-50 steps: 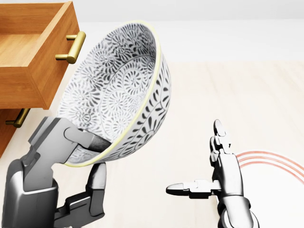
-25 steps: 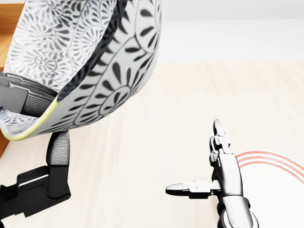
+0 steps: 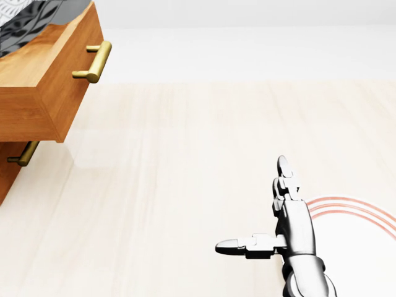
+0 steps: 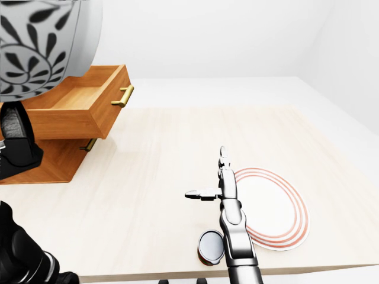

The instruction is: Put the bowl on top of the cabinet.

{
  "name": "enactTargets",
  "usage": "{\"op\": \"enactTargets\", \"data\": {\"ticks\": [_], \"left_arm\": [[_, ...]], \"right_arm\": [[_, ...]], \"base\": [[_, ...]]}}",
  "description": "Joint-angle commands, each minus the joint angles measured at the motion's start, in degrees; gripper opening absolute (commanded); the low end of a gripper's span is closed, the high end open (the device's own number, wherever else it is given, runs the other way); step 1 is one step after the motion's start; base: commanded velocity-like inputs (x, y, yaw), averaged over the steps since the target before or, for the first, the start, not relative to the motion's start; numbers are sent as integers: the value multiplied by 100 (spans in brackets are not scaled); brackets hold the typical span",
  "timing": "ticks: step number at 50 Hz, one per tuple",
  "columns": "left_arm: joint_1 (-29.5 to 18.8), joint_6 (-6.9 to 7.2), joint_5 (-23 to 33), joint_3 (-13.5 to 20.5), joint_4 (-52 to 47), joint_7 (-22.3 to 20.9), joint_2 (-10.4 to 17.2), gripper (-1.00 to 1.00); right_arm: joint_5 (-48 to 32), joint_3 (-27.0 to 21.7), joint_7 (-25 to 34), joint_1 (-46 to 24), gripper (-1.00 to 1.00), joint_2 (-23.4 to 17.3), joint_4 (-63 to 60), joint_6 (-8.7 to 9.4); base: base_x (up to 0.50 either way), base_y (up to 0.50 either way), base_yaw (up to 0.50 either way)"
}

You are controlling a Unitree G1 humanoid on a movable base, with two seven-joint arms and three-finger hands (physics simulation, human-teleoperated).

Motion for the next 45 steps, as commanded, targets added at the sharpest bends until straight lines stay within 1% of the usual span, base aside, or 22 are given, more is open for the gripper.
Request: {"op": "enactTargets", "data": {"ticks": [1,2,3,6,9,14,15,17,20,26,28,31,34,36,37,38,39,40,41,42,44,45], "left_arm": [[-728,0,-749,738,740,558,911,-92],[-760,0,-793,761,778,584,962,-93],[-856,0,-859,843,891,616,1073,-92],[-921,0,-1016,941,963,709,1248,-92],[-1103,0,-1222,1120,1199,804,1525,-92],[-1285,0,-1476,1238,1584,1020,1873,-92],[-1318,0,-1496,1260,1760,1070,1949,-92],[-1357,0,-1547,1271,1970,1151,2044,-92],[-1445,0,-1524,1262,2462,1314,2177,-93],[-1446,0,-1466,1273,3332,1533,2317,-93],[-1585,0,-1408,1283,3804,1632,2461,-92],[-1717,0,-1331,1276,4315,1780,2644,-92],[-1814,0,-1359,1254,4824,1910,2765,-92],[-1865,-111,-1294,1200,5103,2000,2807,-92],[-1938,-246,-1279,1179,5371,2055,2847,-92],[-1974,-343,-1234,1152,5552,2100,2883,-92],[-1976,-383,-1236,1150,5611,2113,2893,-93],[-1977,-386,-1238,1149,5617,2115,2895,-93],[-1909,-576,-1140,1144,5743,2169,2921,-92],[-1909,-707,-1123,1171,5923,2204,2959,-92],[-2027,-894,-1086,1160,6325,2282,3073,-92],[-2071,-954,-1072,1149,6476,2319,3122,-92]], "right_arm": [[-23,16,-11,-23,100,6,49,-10],[-25,18,-12,-17,99,7,45,-15],[-29,22,-11,-18,100,8,51,-18],[-24,19,-9,-19,100,8,51,-17],[-25,19,-11,-31,99,9,89,-40],[-33,31,-9,-24,100,12,86,-43],[-35,35,-13,0,99,14,14,-1],[-25,27,-11,3,100,13,-7,11],[-36,31,-17,-29,100,14,74,-26],[-34,24,-24,-47,100,12,110,-37],[-35,30,-20,-13,100,12,29,-4],[-36,27,-22,-8,100,9,17,-2],[-32,22,-17,17,100,7,-26,4],[-26,17,-17,17,99,9,-21,-5],[-43,33,-23,-4,100,15,26,-18],[-45,34,-23,-17,100,15,50,-24],[-42,31,-19,-19,99,12,55,-23],[-42,31,-18,-20,99,12,55,-24],[-32,18,-15,-7,100,6,7,4],[-13,3,-7,-8,100,1,6,0],[-35,25,-23,-41,99,15,85,-23],[-44,37,-23,-45,100,18,105,-35]], "base": [[0,0,0],[0,0,0],[0,0,0],[0,0,0],[0,0,0],[0,0,0],[0,0,0],[0,0,0],[0,0,0],[0,0,0],[0,0,0],[0,0,0],[0,0,0],[0,0,0],[0,0,0],[0,0,0],[0,0,0],[0,0,0],[0,0,0],[0,0,0],[0,0,0],[0,0,0]]}}
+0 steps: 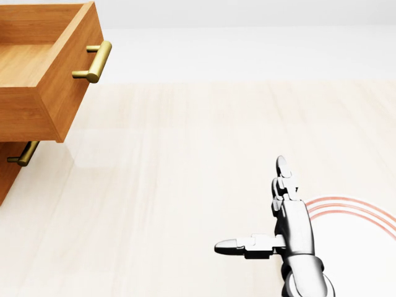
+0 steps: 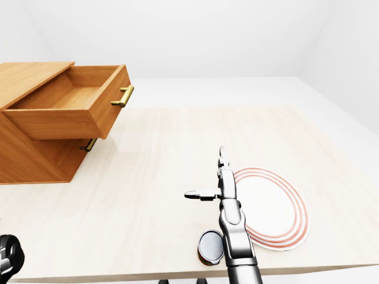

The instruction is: Put the bowl on top of the cabinet.

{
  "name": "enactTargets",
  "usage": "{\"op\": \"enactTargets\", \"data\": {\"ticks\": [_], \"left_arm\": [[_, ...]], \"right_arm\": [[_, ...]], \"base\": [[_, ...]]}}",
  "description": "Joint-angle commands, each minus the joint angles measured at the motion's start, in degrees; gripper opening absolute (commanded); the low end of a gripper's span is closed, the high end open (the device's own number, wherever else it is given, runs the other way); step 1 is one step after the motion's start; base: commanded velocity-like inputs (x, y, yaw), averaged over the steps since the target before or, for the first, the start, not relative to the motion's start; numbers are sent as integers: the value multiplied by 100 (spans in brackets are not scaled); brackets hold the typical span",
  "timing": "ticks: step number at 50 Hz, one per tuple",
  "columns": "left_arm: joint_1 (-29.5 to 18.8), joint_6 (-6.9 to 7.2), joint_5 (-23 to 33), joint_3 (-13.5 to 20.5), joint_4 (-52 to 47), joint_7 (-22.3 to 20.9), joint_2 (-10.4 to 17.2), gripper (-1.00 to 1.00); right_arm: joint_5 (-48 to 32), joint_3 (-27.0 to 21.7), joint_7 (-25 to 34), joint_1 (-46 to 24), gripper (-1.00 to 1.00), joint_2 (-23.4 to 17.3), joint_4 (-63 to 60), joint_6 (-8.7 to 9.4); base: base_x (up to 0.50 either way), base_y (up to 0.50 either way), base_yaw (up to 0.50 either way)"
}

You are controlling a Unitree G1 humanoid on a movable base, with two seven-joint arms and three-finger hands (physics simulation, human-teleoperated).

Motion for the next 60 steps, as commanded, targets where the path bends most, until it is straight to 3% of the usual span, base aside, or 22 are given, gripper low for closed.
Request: {"op": "enactTargets", "data": {"ticks": [1,13,23,33,43,60], "left_arm": [[-370,-698,89,-7,1782,572,486,-93],[-862,-698,264,-194,3132,876,889,-92],[-1539,-698,599,-472,5032,1452,1278,-92],[-1829,-698,834,-624,6279,1769,1568,-93],[-2026,-698,1276,-888,7289,1769,1614,-92],[-1896,-698,1808,-1070,8041,1769,1285,-92]], "right_arm": [[-15,24,1,-14,100,8,36,-13],[8,-3,9,-14,99,-2,41,-16],[13,-22,3,-29,100,-10,56,-9],[27,-34,6,-50,99,-13,113,-39],[14,-36,-2,-99,100,-19,267,-119],[-7,11,-8,-109,100,5,273,-103]], "base": [[0,0,0],[0,0,0],[0,0,0],[0,0,0],[0,0,0],[0,0,0]]}}
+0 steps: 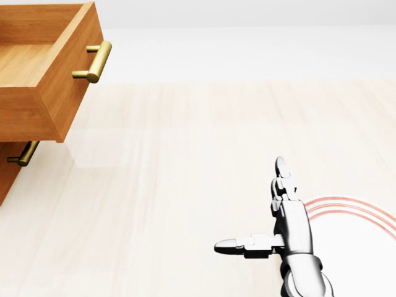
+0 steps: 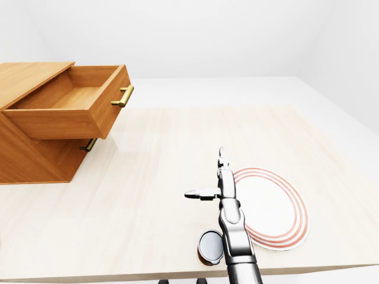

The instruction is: Put the bowl on top of the cabinet.

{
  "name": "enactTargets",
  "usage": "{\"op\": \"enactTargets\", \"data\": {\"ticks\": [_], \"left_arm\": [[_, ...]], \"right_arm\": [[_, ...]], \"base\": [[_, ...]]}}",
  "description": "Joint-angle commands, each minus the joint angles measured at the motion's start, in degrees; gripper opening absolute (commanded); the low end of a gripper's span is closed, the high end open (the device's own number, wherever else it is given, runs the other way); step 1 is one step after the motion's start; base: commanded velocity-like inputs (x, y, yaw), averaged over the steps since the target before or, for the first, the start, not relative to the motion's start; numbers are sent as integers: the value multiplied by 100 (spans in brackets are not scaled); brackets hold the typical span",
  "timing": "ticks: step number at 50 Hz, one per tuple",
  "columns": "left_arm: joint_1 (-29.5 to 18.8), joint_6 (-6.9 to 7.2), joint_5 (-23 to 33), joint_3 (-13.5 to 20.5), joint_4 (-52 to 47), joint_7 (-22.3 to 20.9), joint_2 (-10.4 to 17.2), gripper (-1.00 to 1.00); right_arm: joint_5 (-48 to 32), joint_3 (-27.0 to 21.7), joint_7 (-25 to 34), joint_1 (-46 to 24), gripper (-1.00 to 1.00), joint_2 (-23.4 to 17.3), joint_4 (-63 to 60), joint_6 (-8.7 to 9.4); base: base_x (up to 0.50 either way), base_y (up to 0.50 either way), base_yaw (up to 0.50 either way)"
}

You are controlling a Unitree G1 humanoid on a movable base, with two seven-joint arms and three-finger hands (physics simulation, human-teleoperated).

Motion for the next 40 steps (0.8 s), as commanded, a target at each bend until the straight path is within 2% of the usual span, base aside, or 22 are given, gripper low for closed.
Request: {"op": "enactTargets", "data": {"ticks": [1,10,27,28,40], "left_arm": [[67,0,279,-124,559,0,-188,-92],[155,0,500,-202,632,0,-369,-92],[160,0,736,-241,654,0,-507,-89],[130,0,710,-221,664,0,-522,100],[135,0,659,-210,623,0,-494,100]], "right_arm": [[-23,43,0,-1,100,17,-4,10],[-30,45,-3,-30,100,21,71,-20],[-31,40,5,-69,100,18,197,-93],[-33,42,4,-71,100,19,208,-103],[-48,52,-2,-103,99,24,271,-113]], "base": [[0,0,0],[0,0,0],[0,0,0],[0,0,0],[0,0,0]]}}
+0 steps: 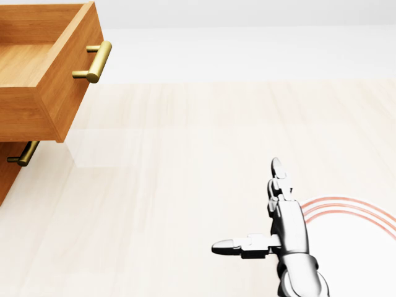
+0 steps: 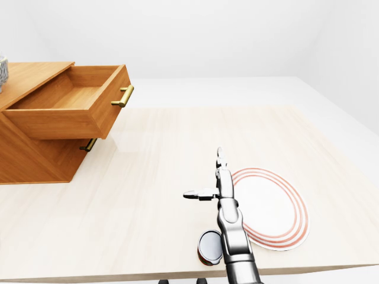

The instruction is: Put the bowl on top of the cabinet.

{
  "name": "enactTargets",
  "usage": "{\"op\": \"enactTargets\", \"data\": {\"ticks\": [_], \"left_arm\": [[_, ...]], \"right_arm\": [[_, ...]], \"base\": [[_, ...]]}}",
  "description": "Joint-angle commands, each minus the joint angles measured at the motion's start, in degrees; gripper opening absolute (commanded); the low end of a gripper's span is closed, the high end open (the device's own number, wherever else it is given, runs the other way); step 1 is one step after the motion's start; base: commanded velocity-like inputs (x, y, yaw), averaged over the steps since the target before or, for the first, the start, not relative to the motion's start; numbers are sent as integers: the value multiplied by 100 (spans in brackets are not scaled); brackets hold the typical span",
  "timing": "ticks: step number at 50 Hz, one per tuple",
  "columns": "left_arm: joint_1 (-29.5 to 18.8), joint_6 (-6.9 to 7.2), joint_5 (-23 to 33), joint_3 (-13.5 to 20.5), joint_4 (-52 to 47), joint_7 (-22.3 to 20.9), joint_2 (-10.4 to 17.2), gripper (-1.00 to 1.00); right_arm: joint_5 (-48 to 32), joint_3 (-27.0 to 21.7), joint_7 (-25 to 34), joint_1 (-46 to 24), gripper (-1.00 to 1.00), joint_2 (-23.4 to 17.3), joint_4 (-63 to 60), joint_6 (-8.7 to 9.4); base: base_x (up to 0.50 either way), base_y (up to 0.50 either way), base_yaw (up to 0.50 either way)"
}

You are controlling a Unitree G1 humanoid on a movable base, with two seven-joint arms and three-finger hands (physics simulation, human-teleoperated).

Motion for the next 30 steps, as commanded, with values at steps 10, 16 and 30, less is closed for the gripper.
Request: {"op": "enactTargets", "data": {"ticks": [10,16,30], "left_arm": [[552,0,-98,-148,226,-1,-649,100],[546,0,-106,-147,211,-1,-647,100],[492,0,-138,-154,114,-1,-627,100]], "right_arm": [[-17,10,-4,-16,100,4,47,-17],[-24,16,-6,-19,100,6,60,-24],[-20,12,-11,-47,99,8,96,-22]], "base": [[0,0,0],[0,0,0],[0,0,0]]}}
